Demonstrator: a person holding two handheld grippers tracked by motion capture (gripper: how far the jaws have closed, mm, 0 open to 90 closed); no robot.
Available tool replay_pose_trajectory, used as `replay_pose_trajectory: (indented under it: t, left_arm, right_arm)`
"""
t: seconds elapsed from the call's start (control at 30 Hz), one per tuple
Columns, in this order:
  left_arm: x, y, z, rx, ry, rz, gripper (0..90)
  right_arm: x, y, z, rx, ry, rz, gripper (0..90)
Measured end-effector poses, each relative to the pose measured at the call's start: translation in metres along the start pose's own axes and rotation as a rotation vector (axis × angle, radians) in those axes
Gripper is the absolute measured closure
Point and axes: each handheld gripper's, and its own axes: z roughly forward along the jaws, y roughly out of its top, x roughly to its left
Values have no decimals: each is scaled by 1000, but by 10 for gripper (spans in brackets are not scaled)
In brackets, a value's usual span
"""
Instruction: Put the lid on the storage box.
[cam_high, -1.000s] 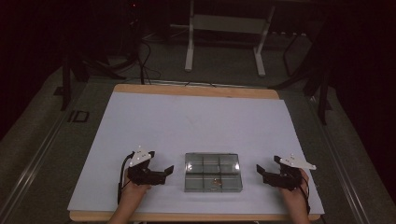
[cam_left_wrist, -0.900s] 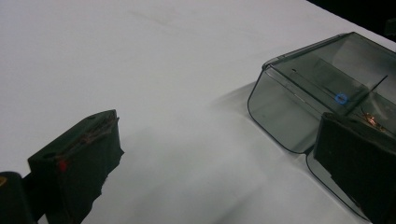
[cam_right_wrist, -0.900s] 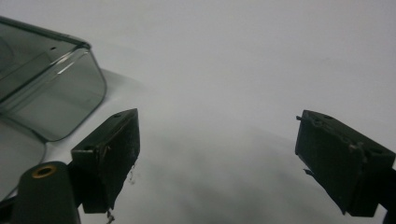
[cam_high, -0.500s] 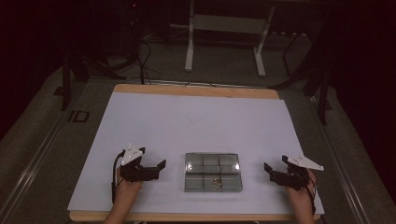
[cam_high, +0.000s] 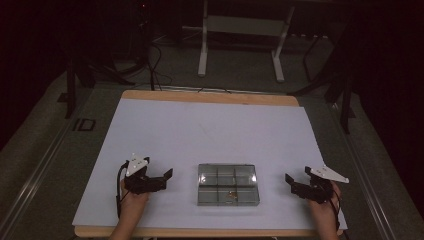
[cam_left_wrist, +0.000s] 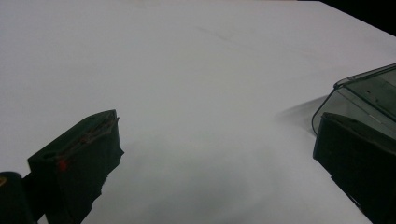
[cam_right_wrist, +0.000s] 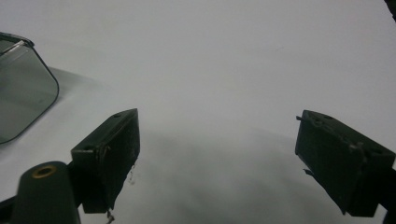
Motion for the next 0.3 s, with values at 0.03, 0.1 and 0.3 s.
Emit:
replay_pose_trajectory:
  t: [0.03, 0.1, 0.3]
  left_arm:
    - [0, 0, 0, 0, 2, 0, 16]
    - [1, -1, 1, 1, 5, -3, 16]
    - [1, -2, 1, 0, 14, 1, 16]
  right_arm:
    - [0, 0, 0, 1, -3, -1, 139]
    - [-1, 0, 0, -2, -2, 1, 139]
    - [-1, -1, 1, 0, -12, -3, 140]
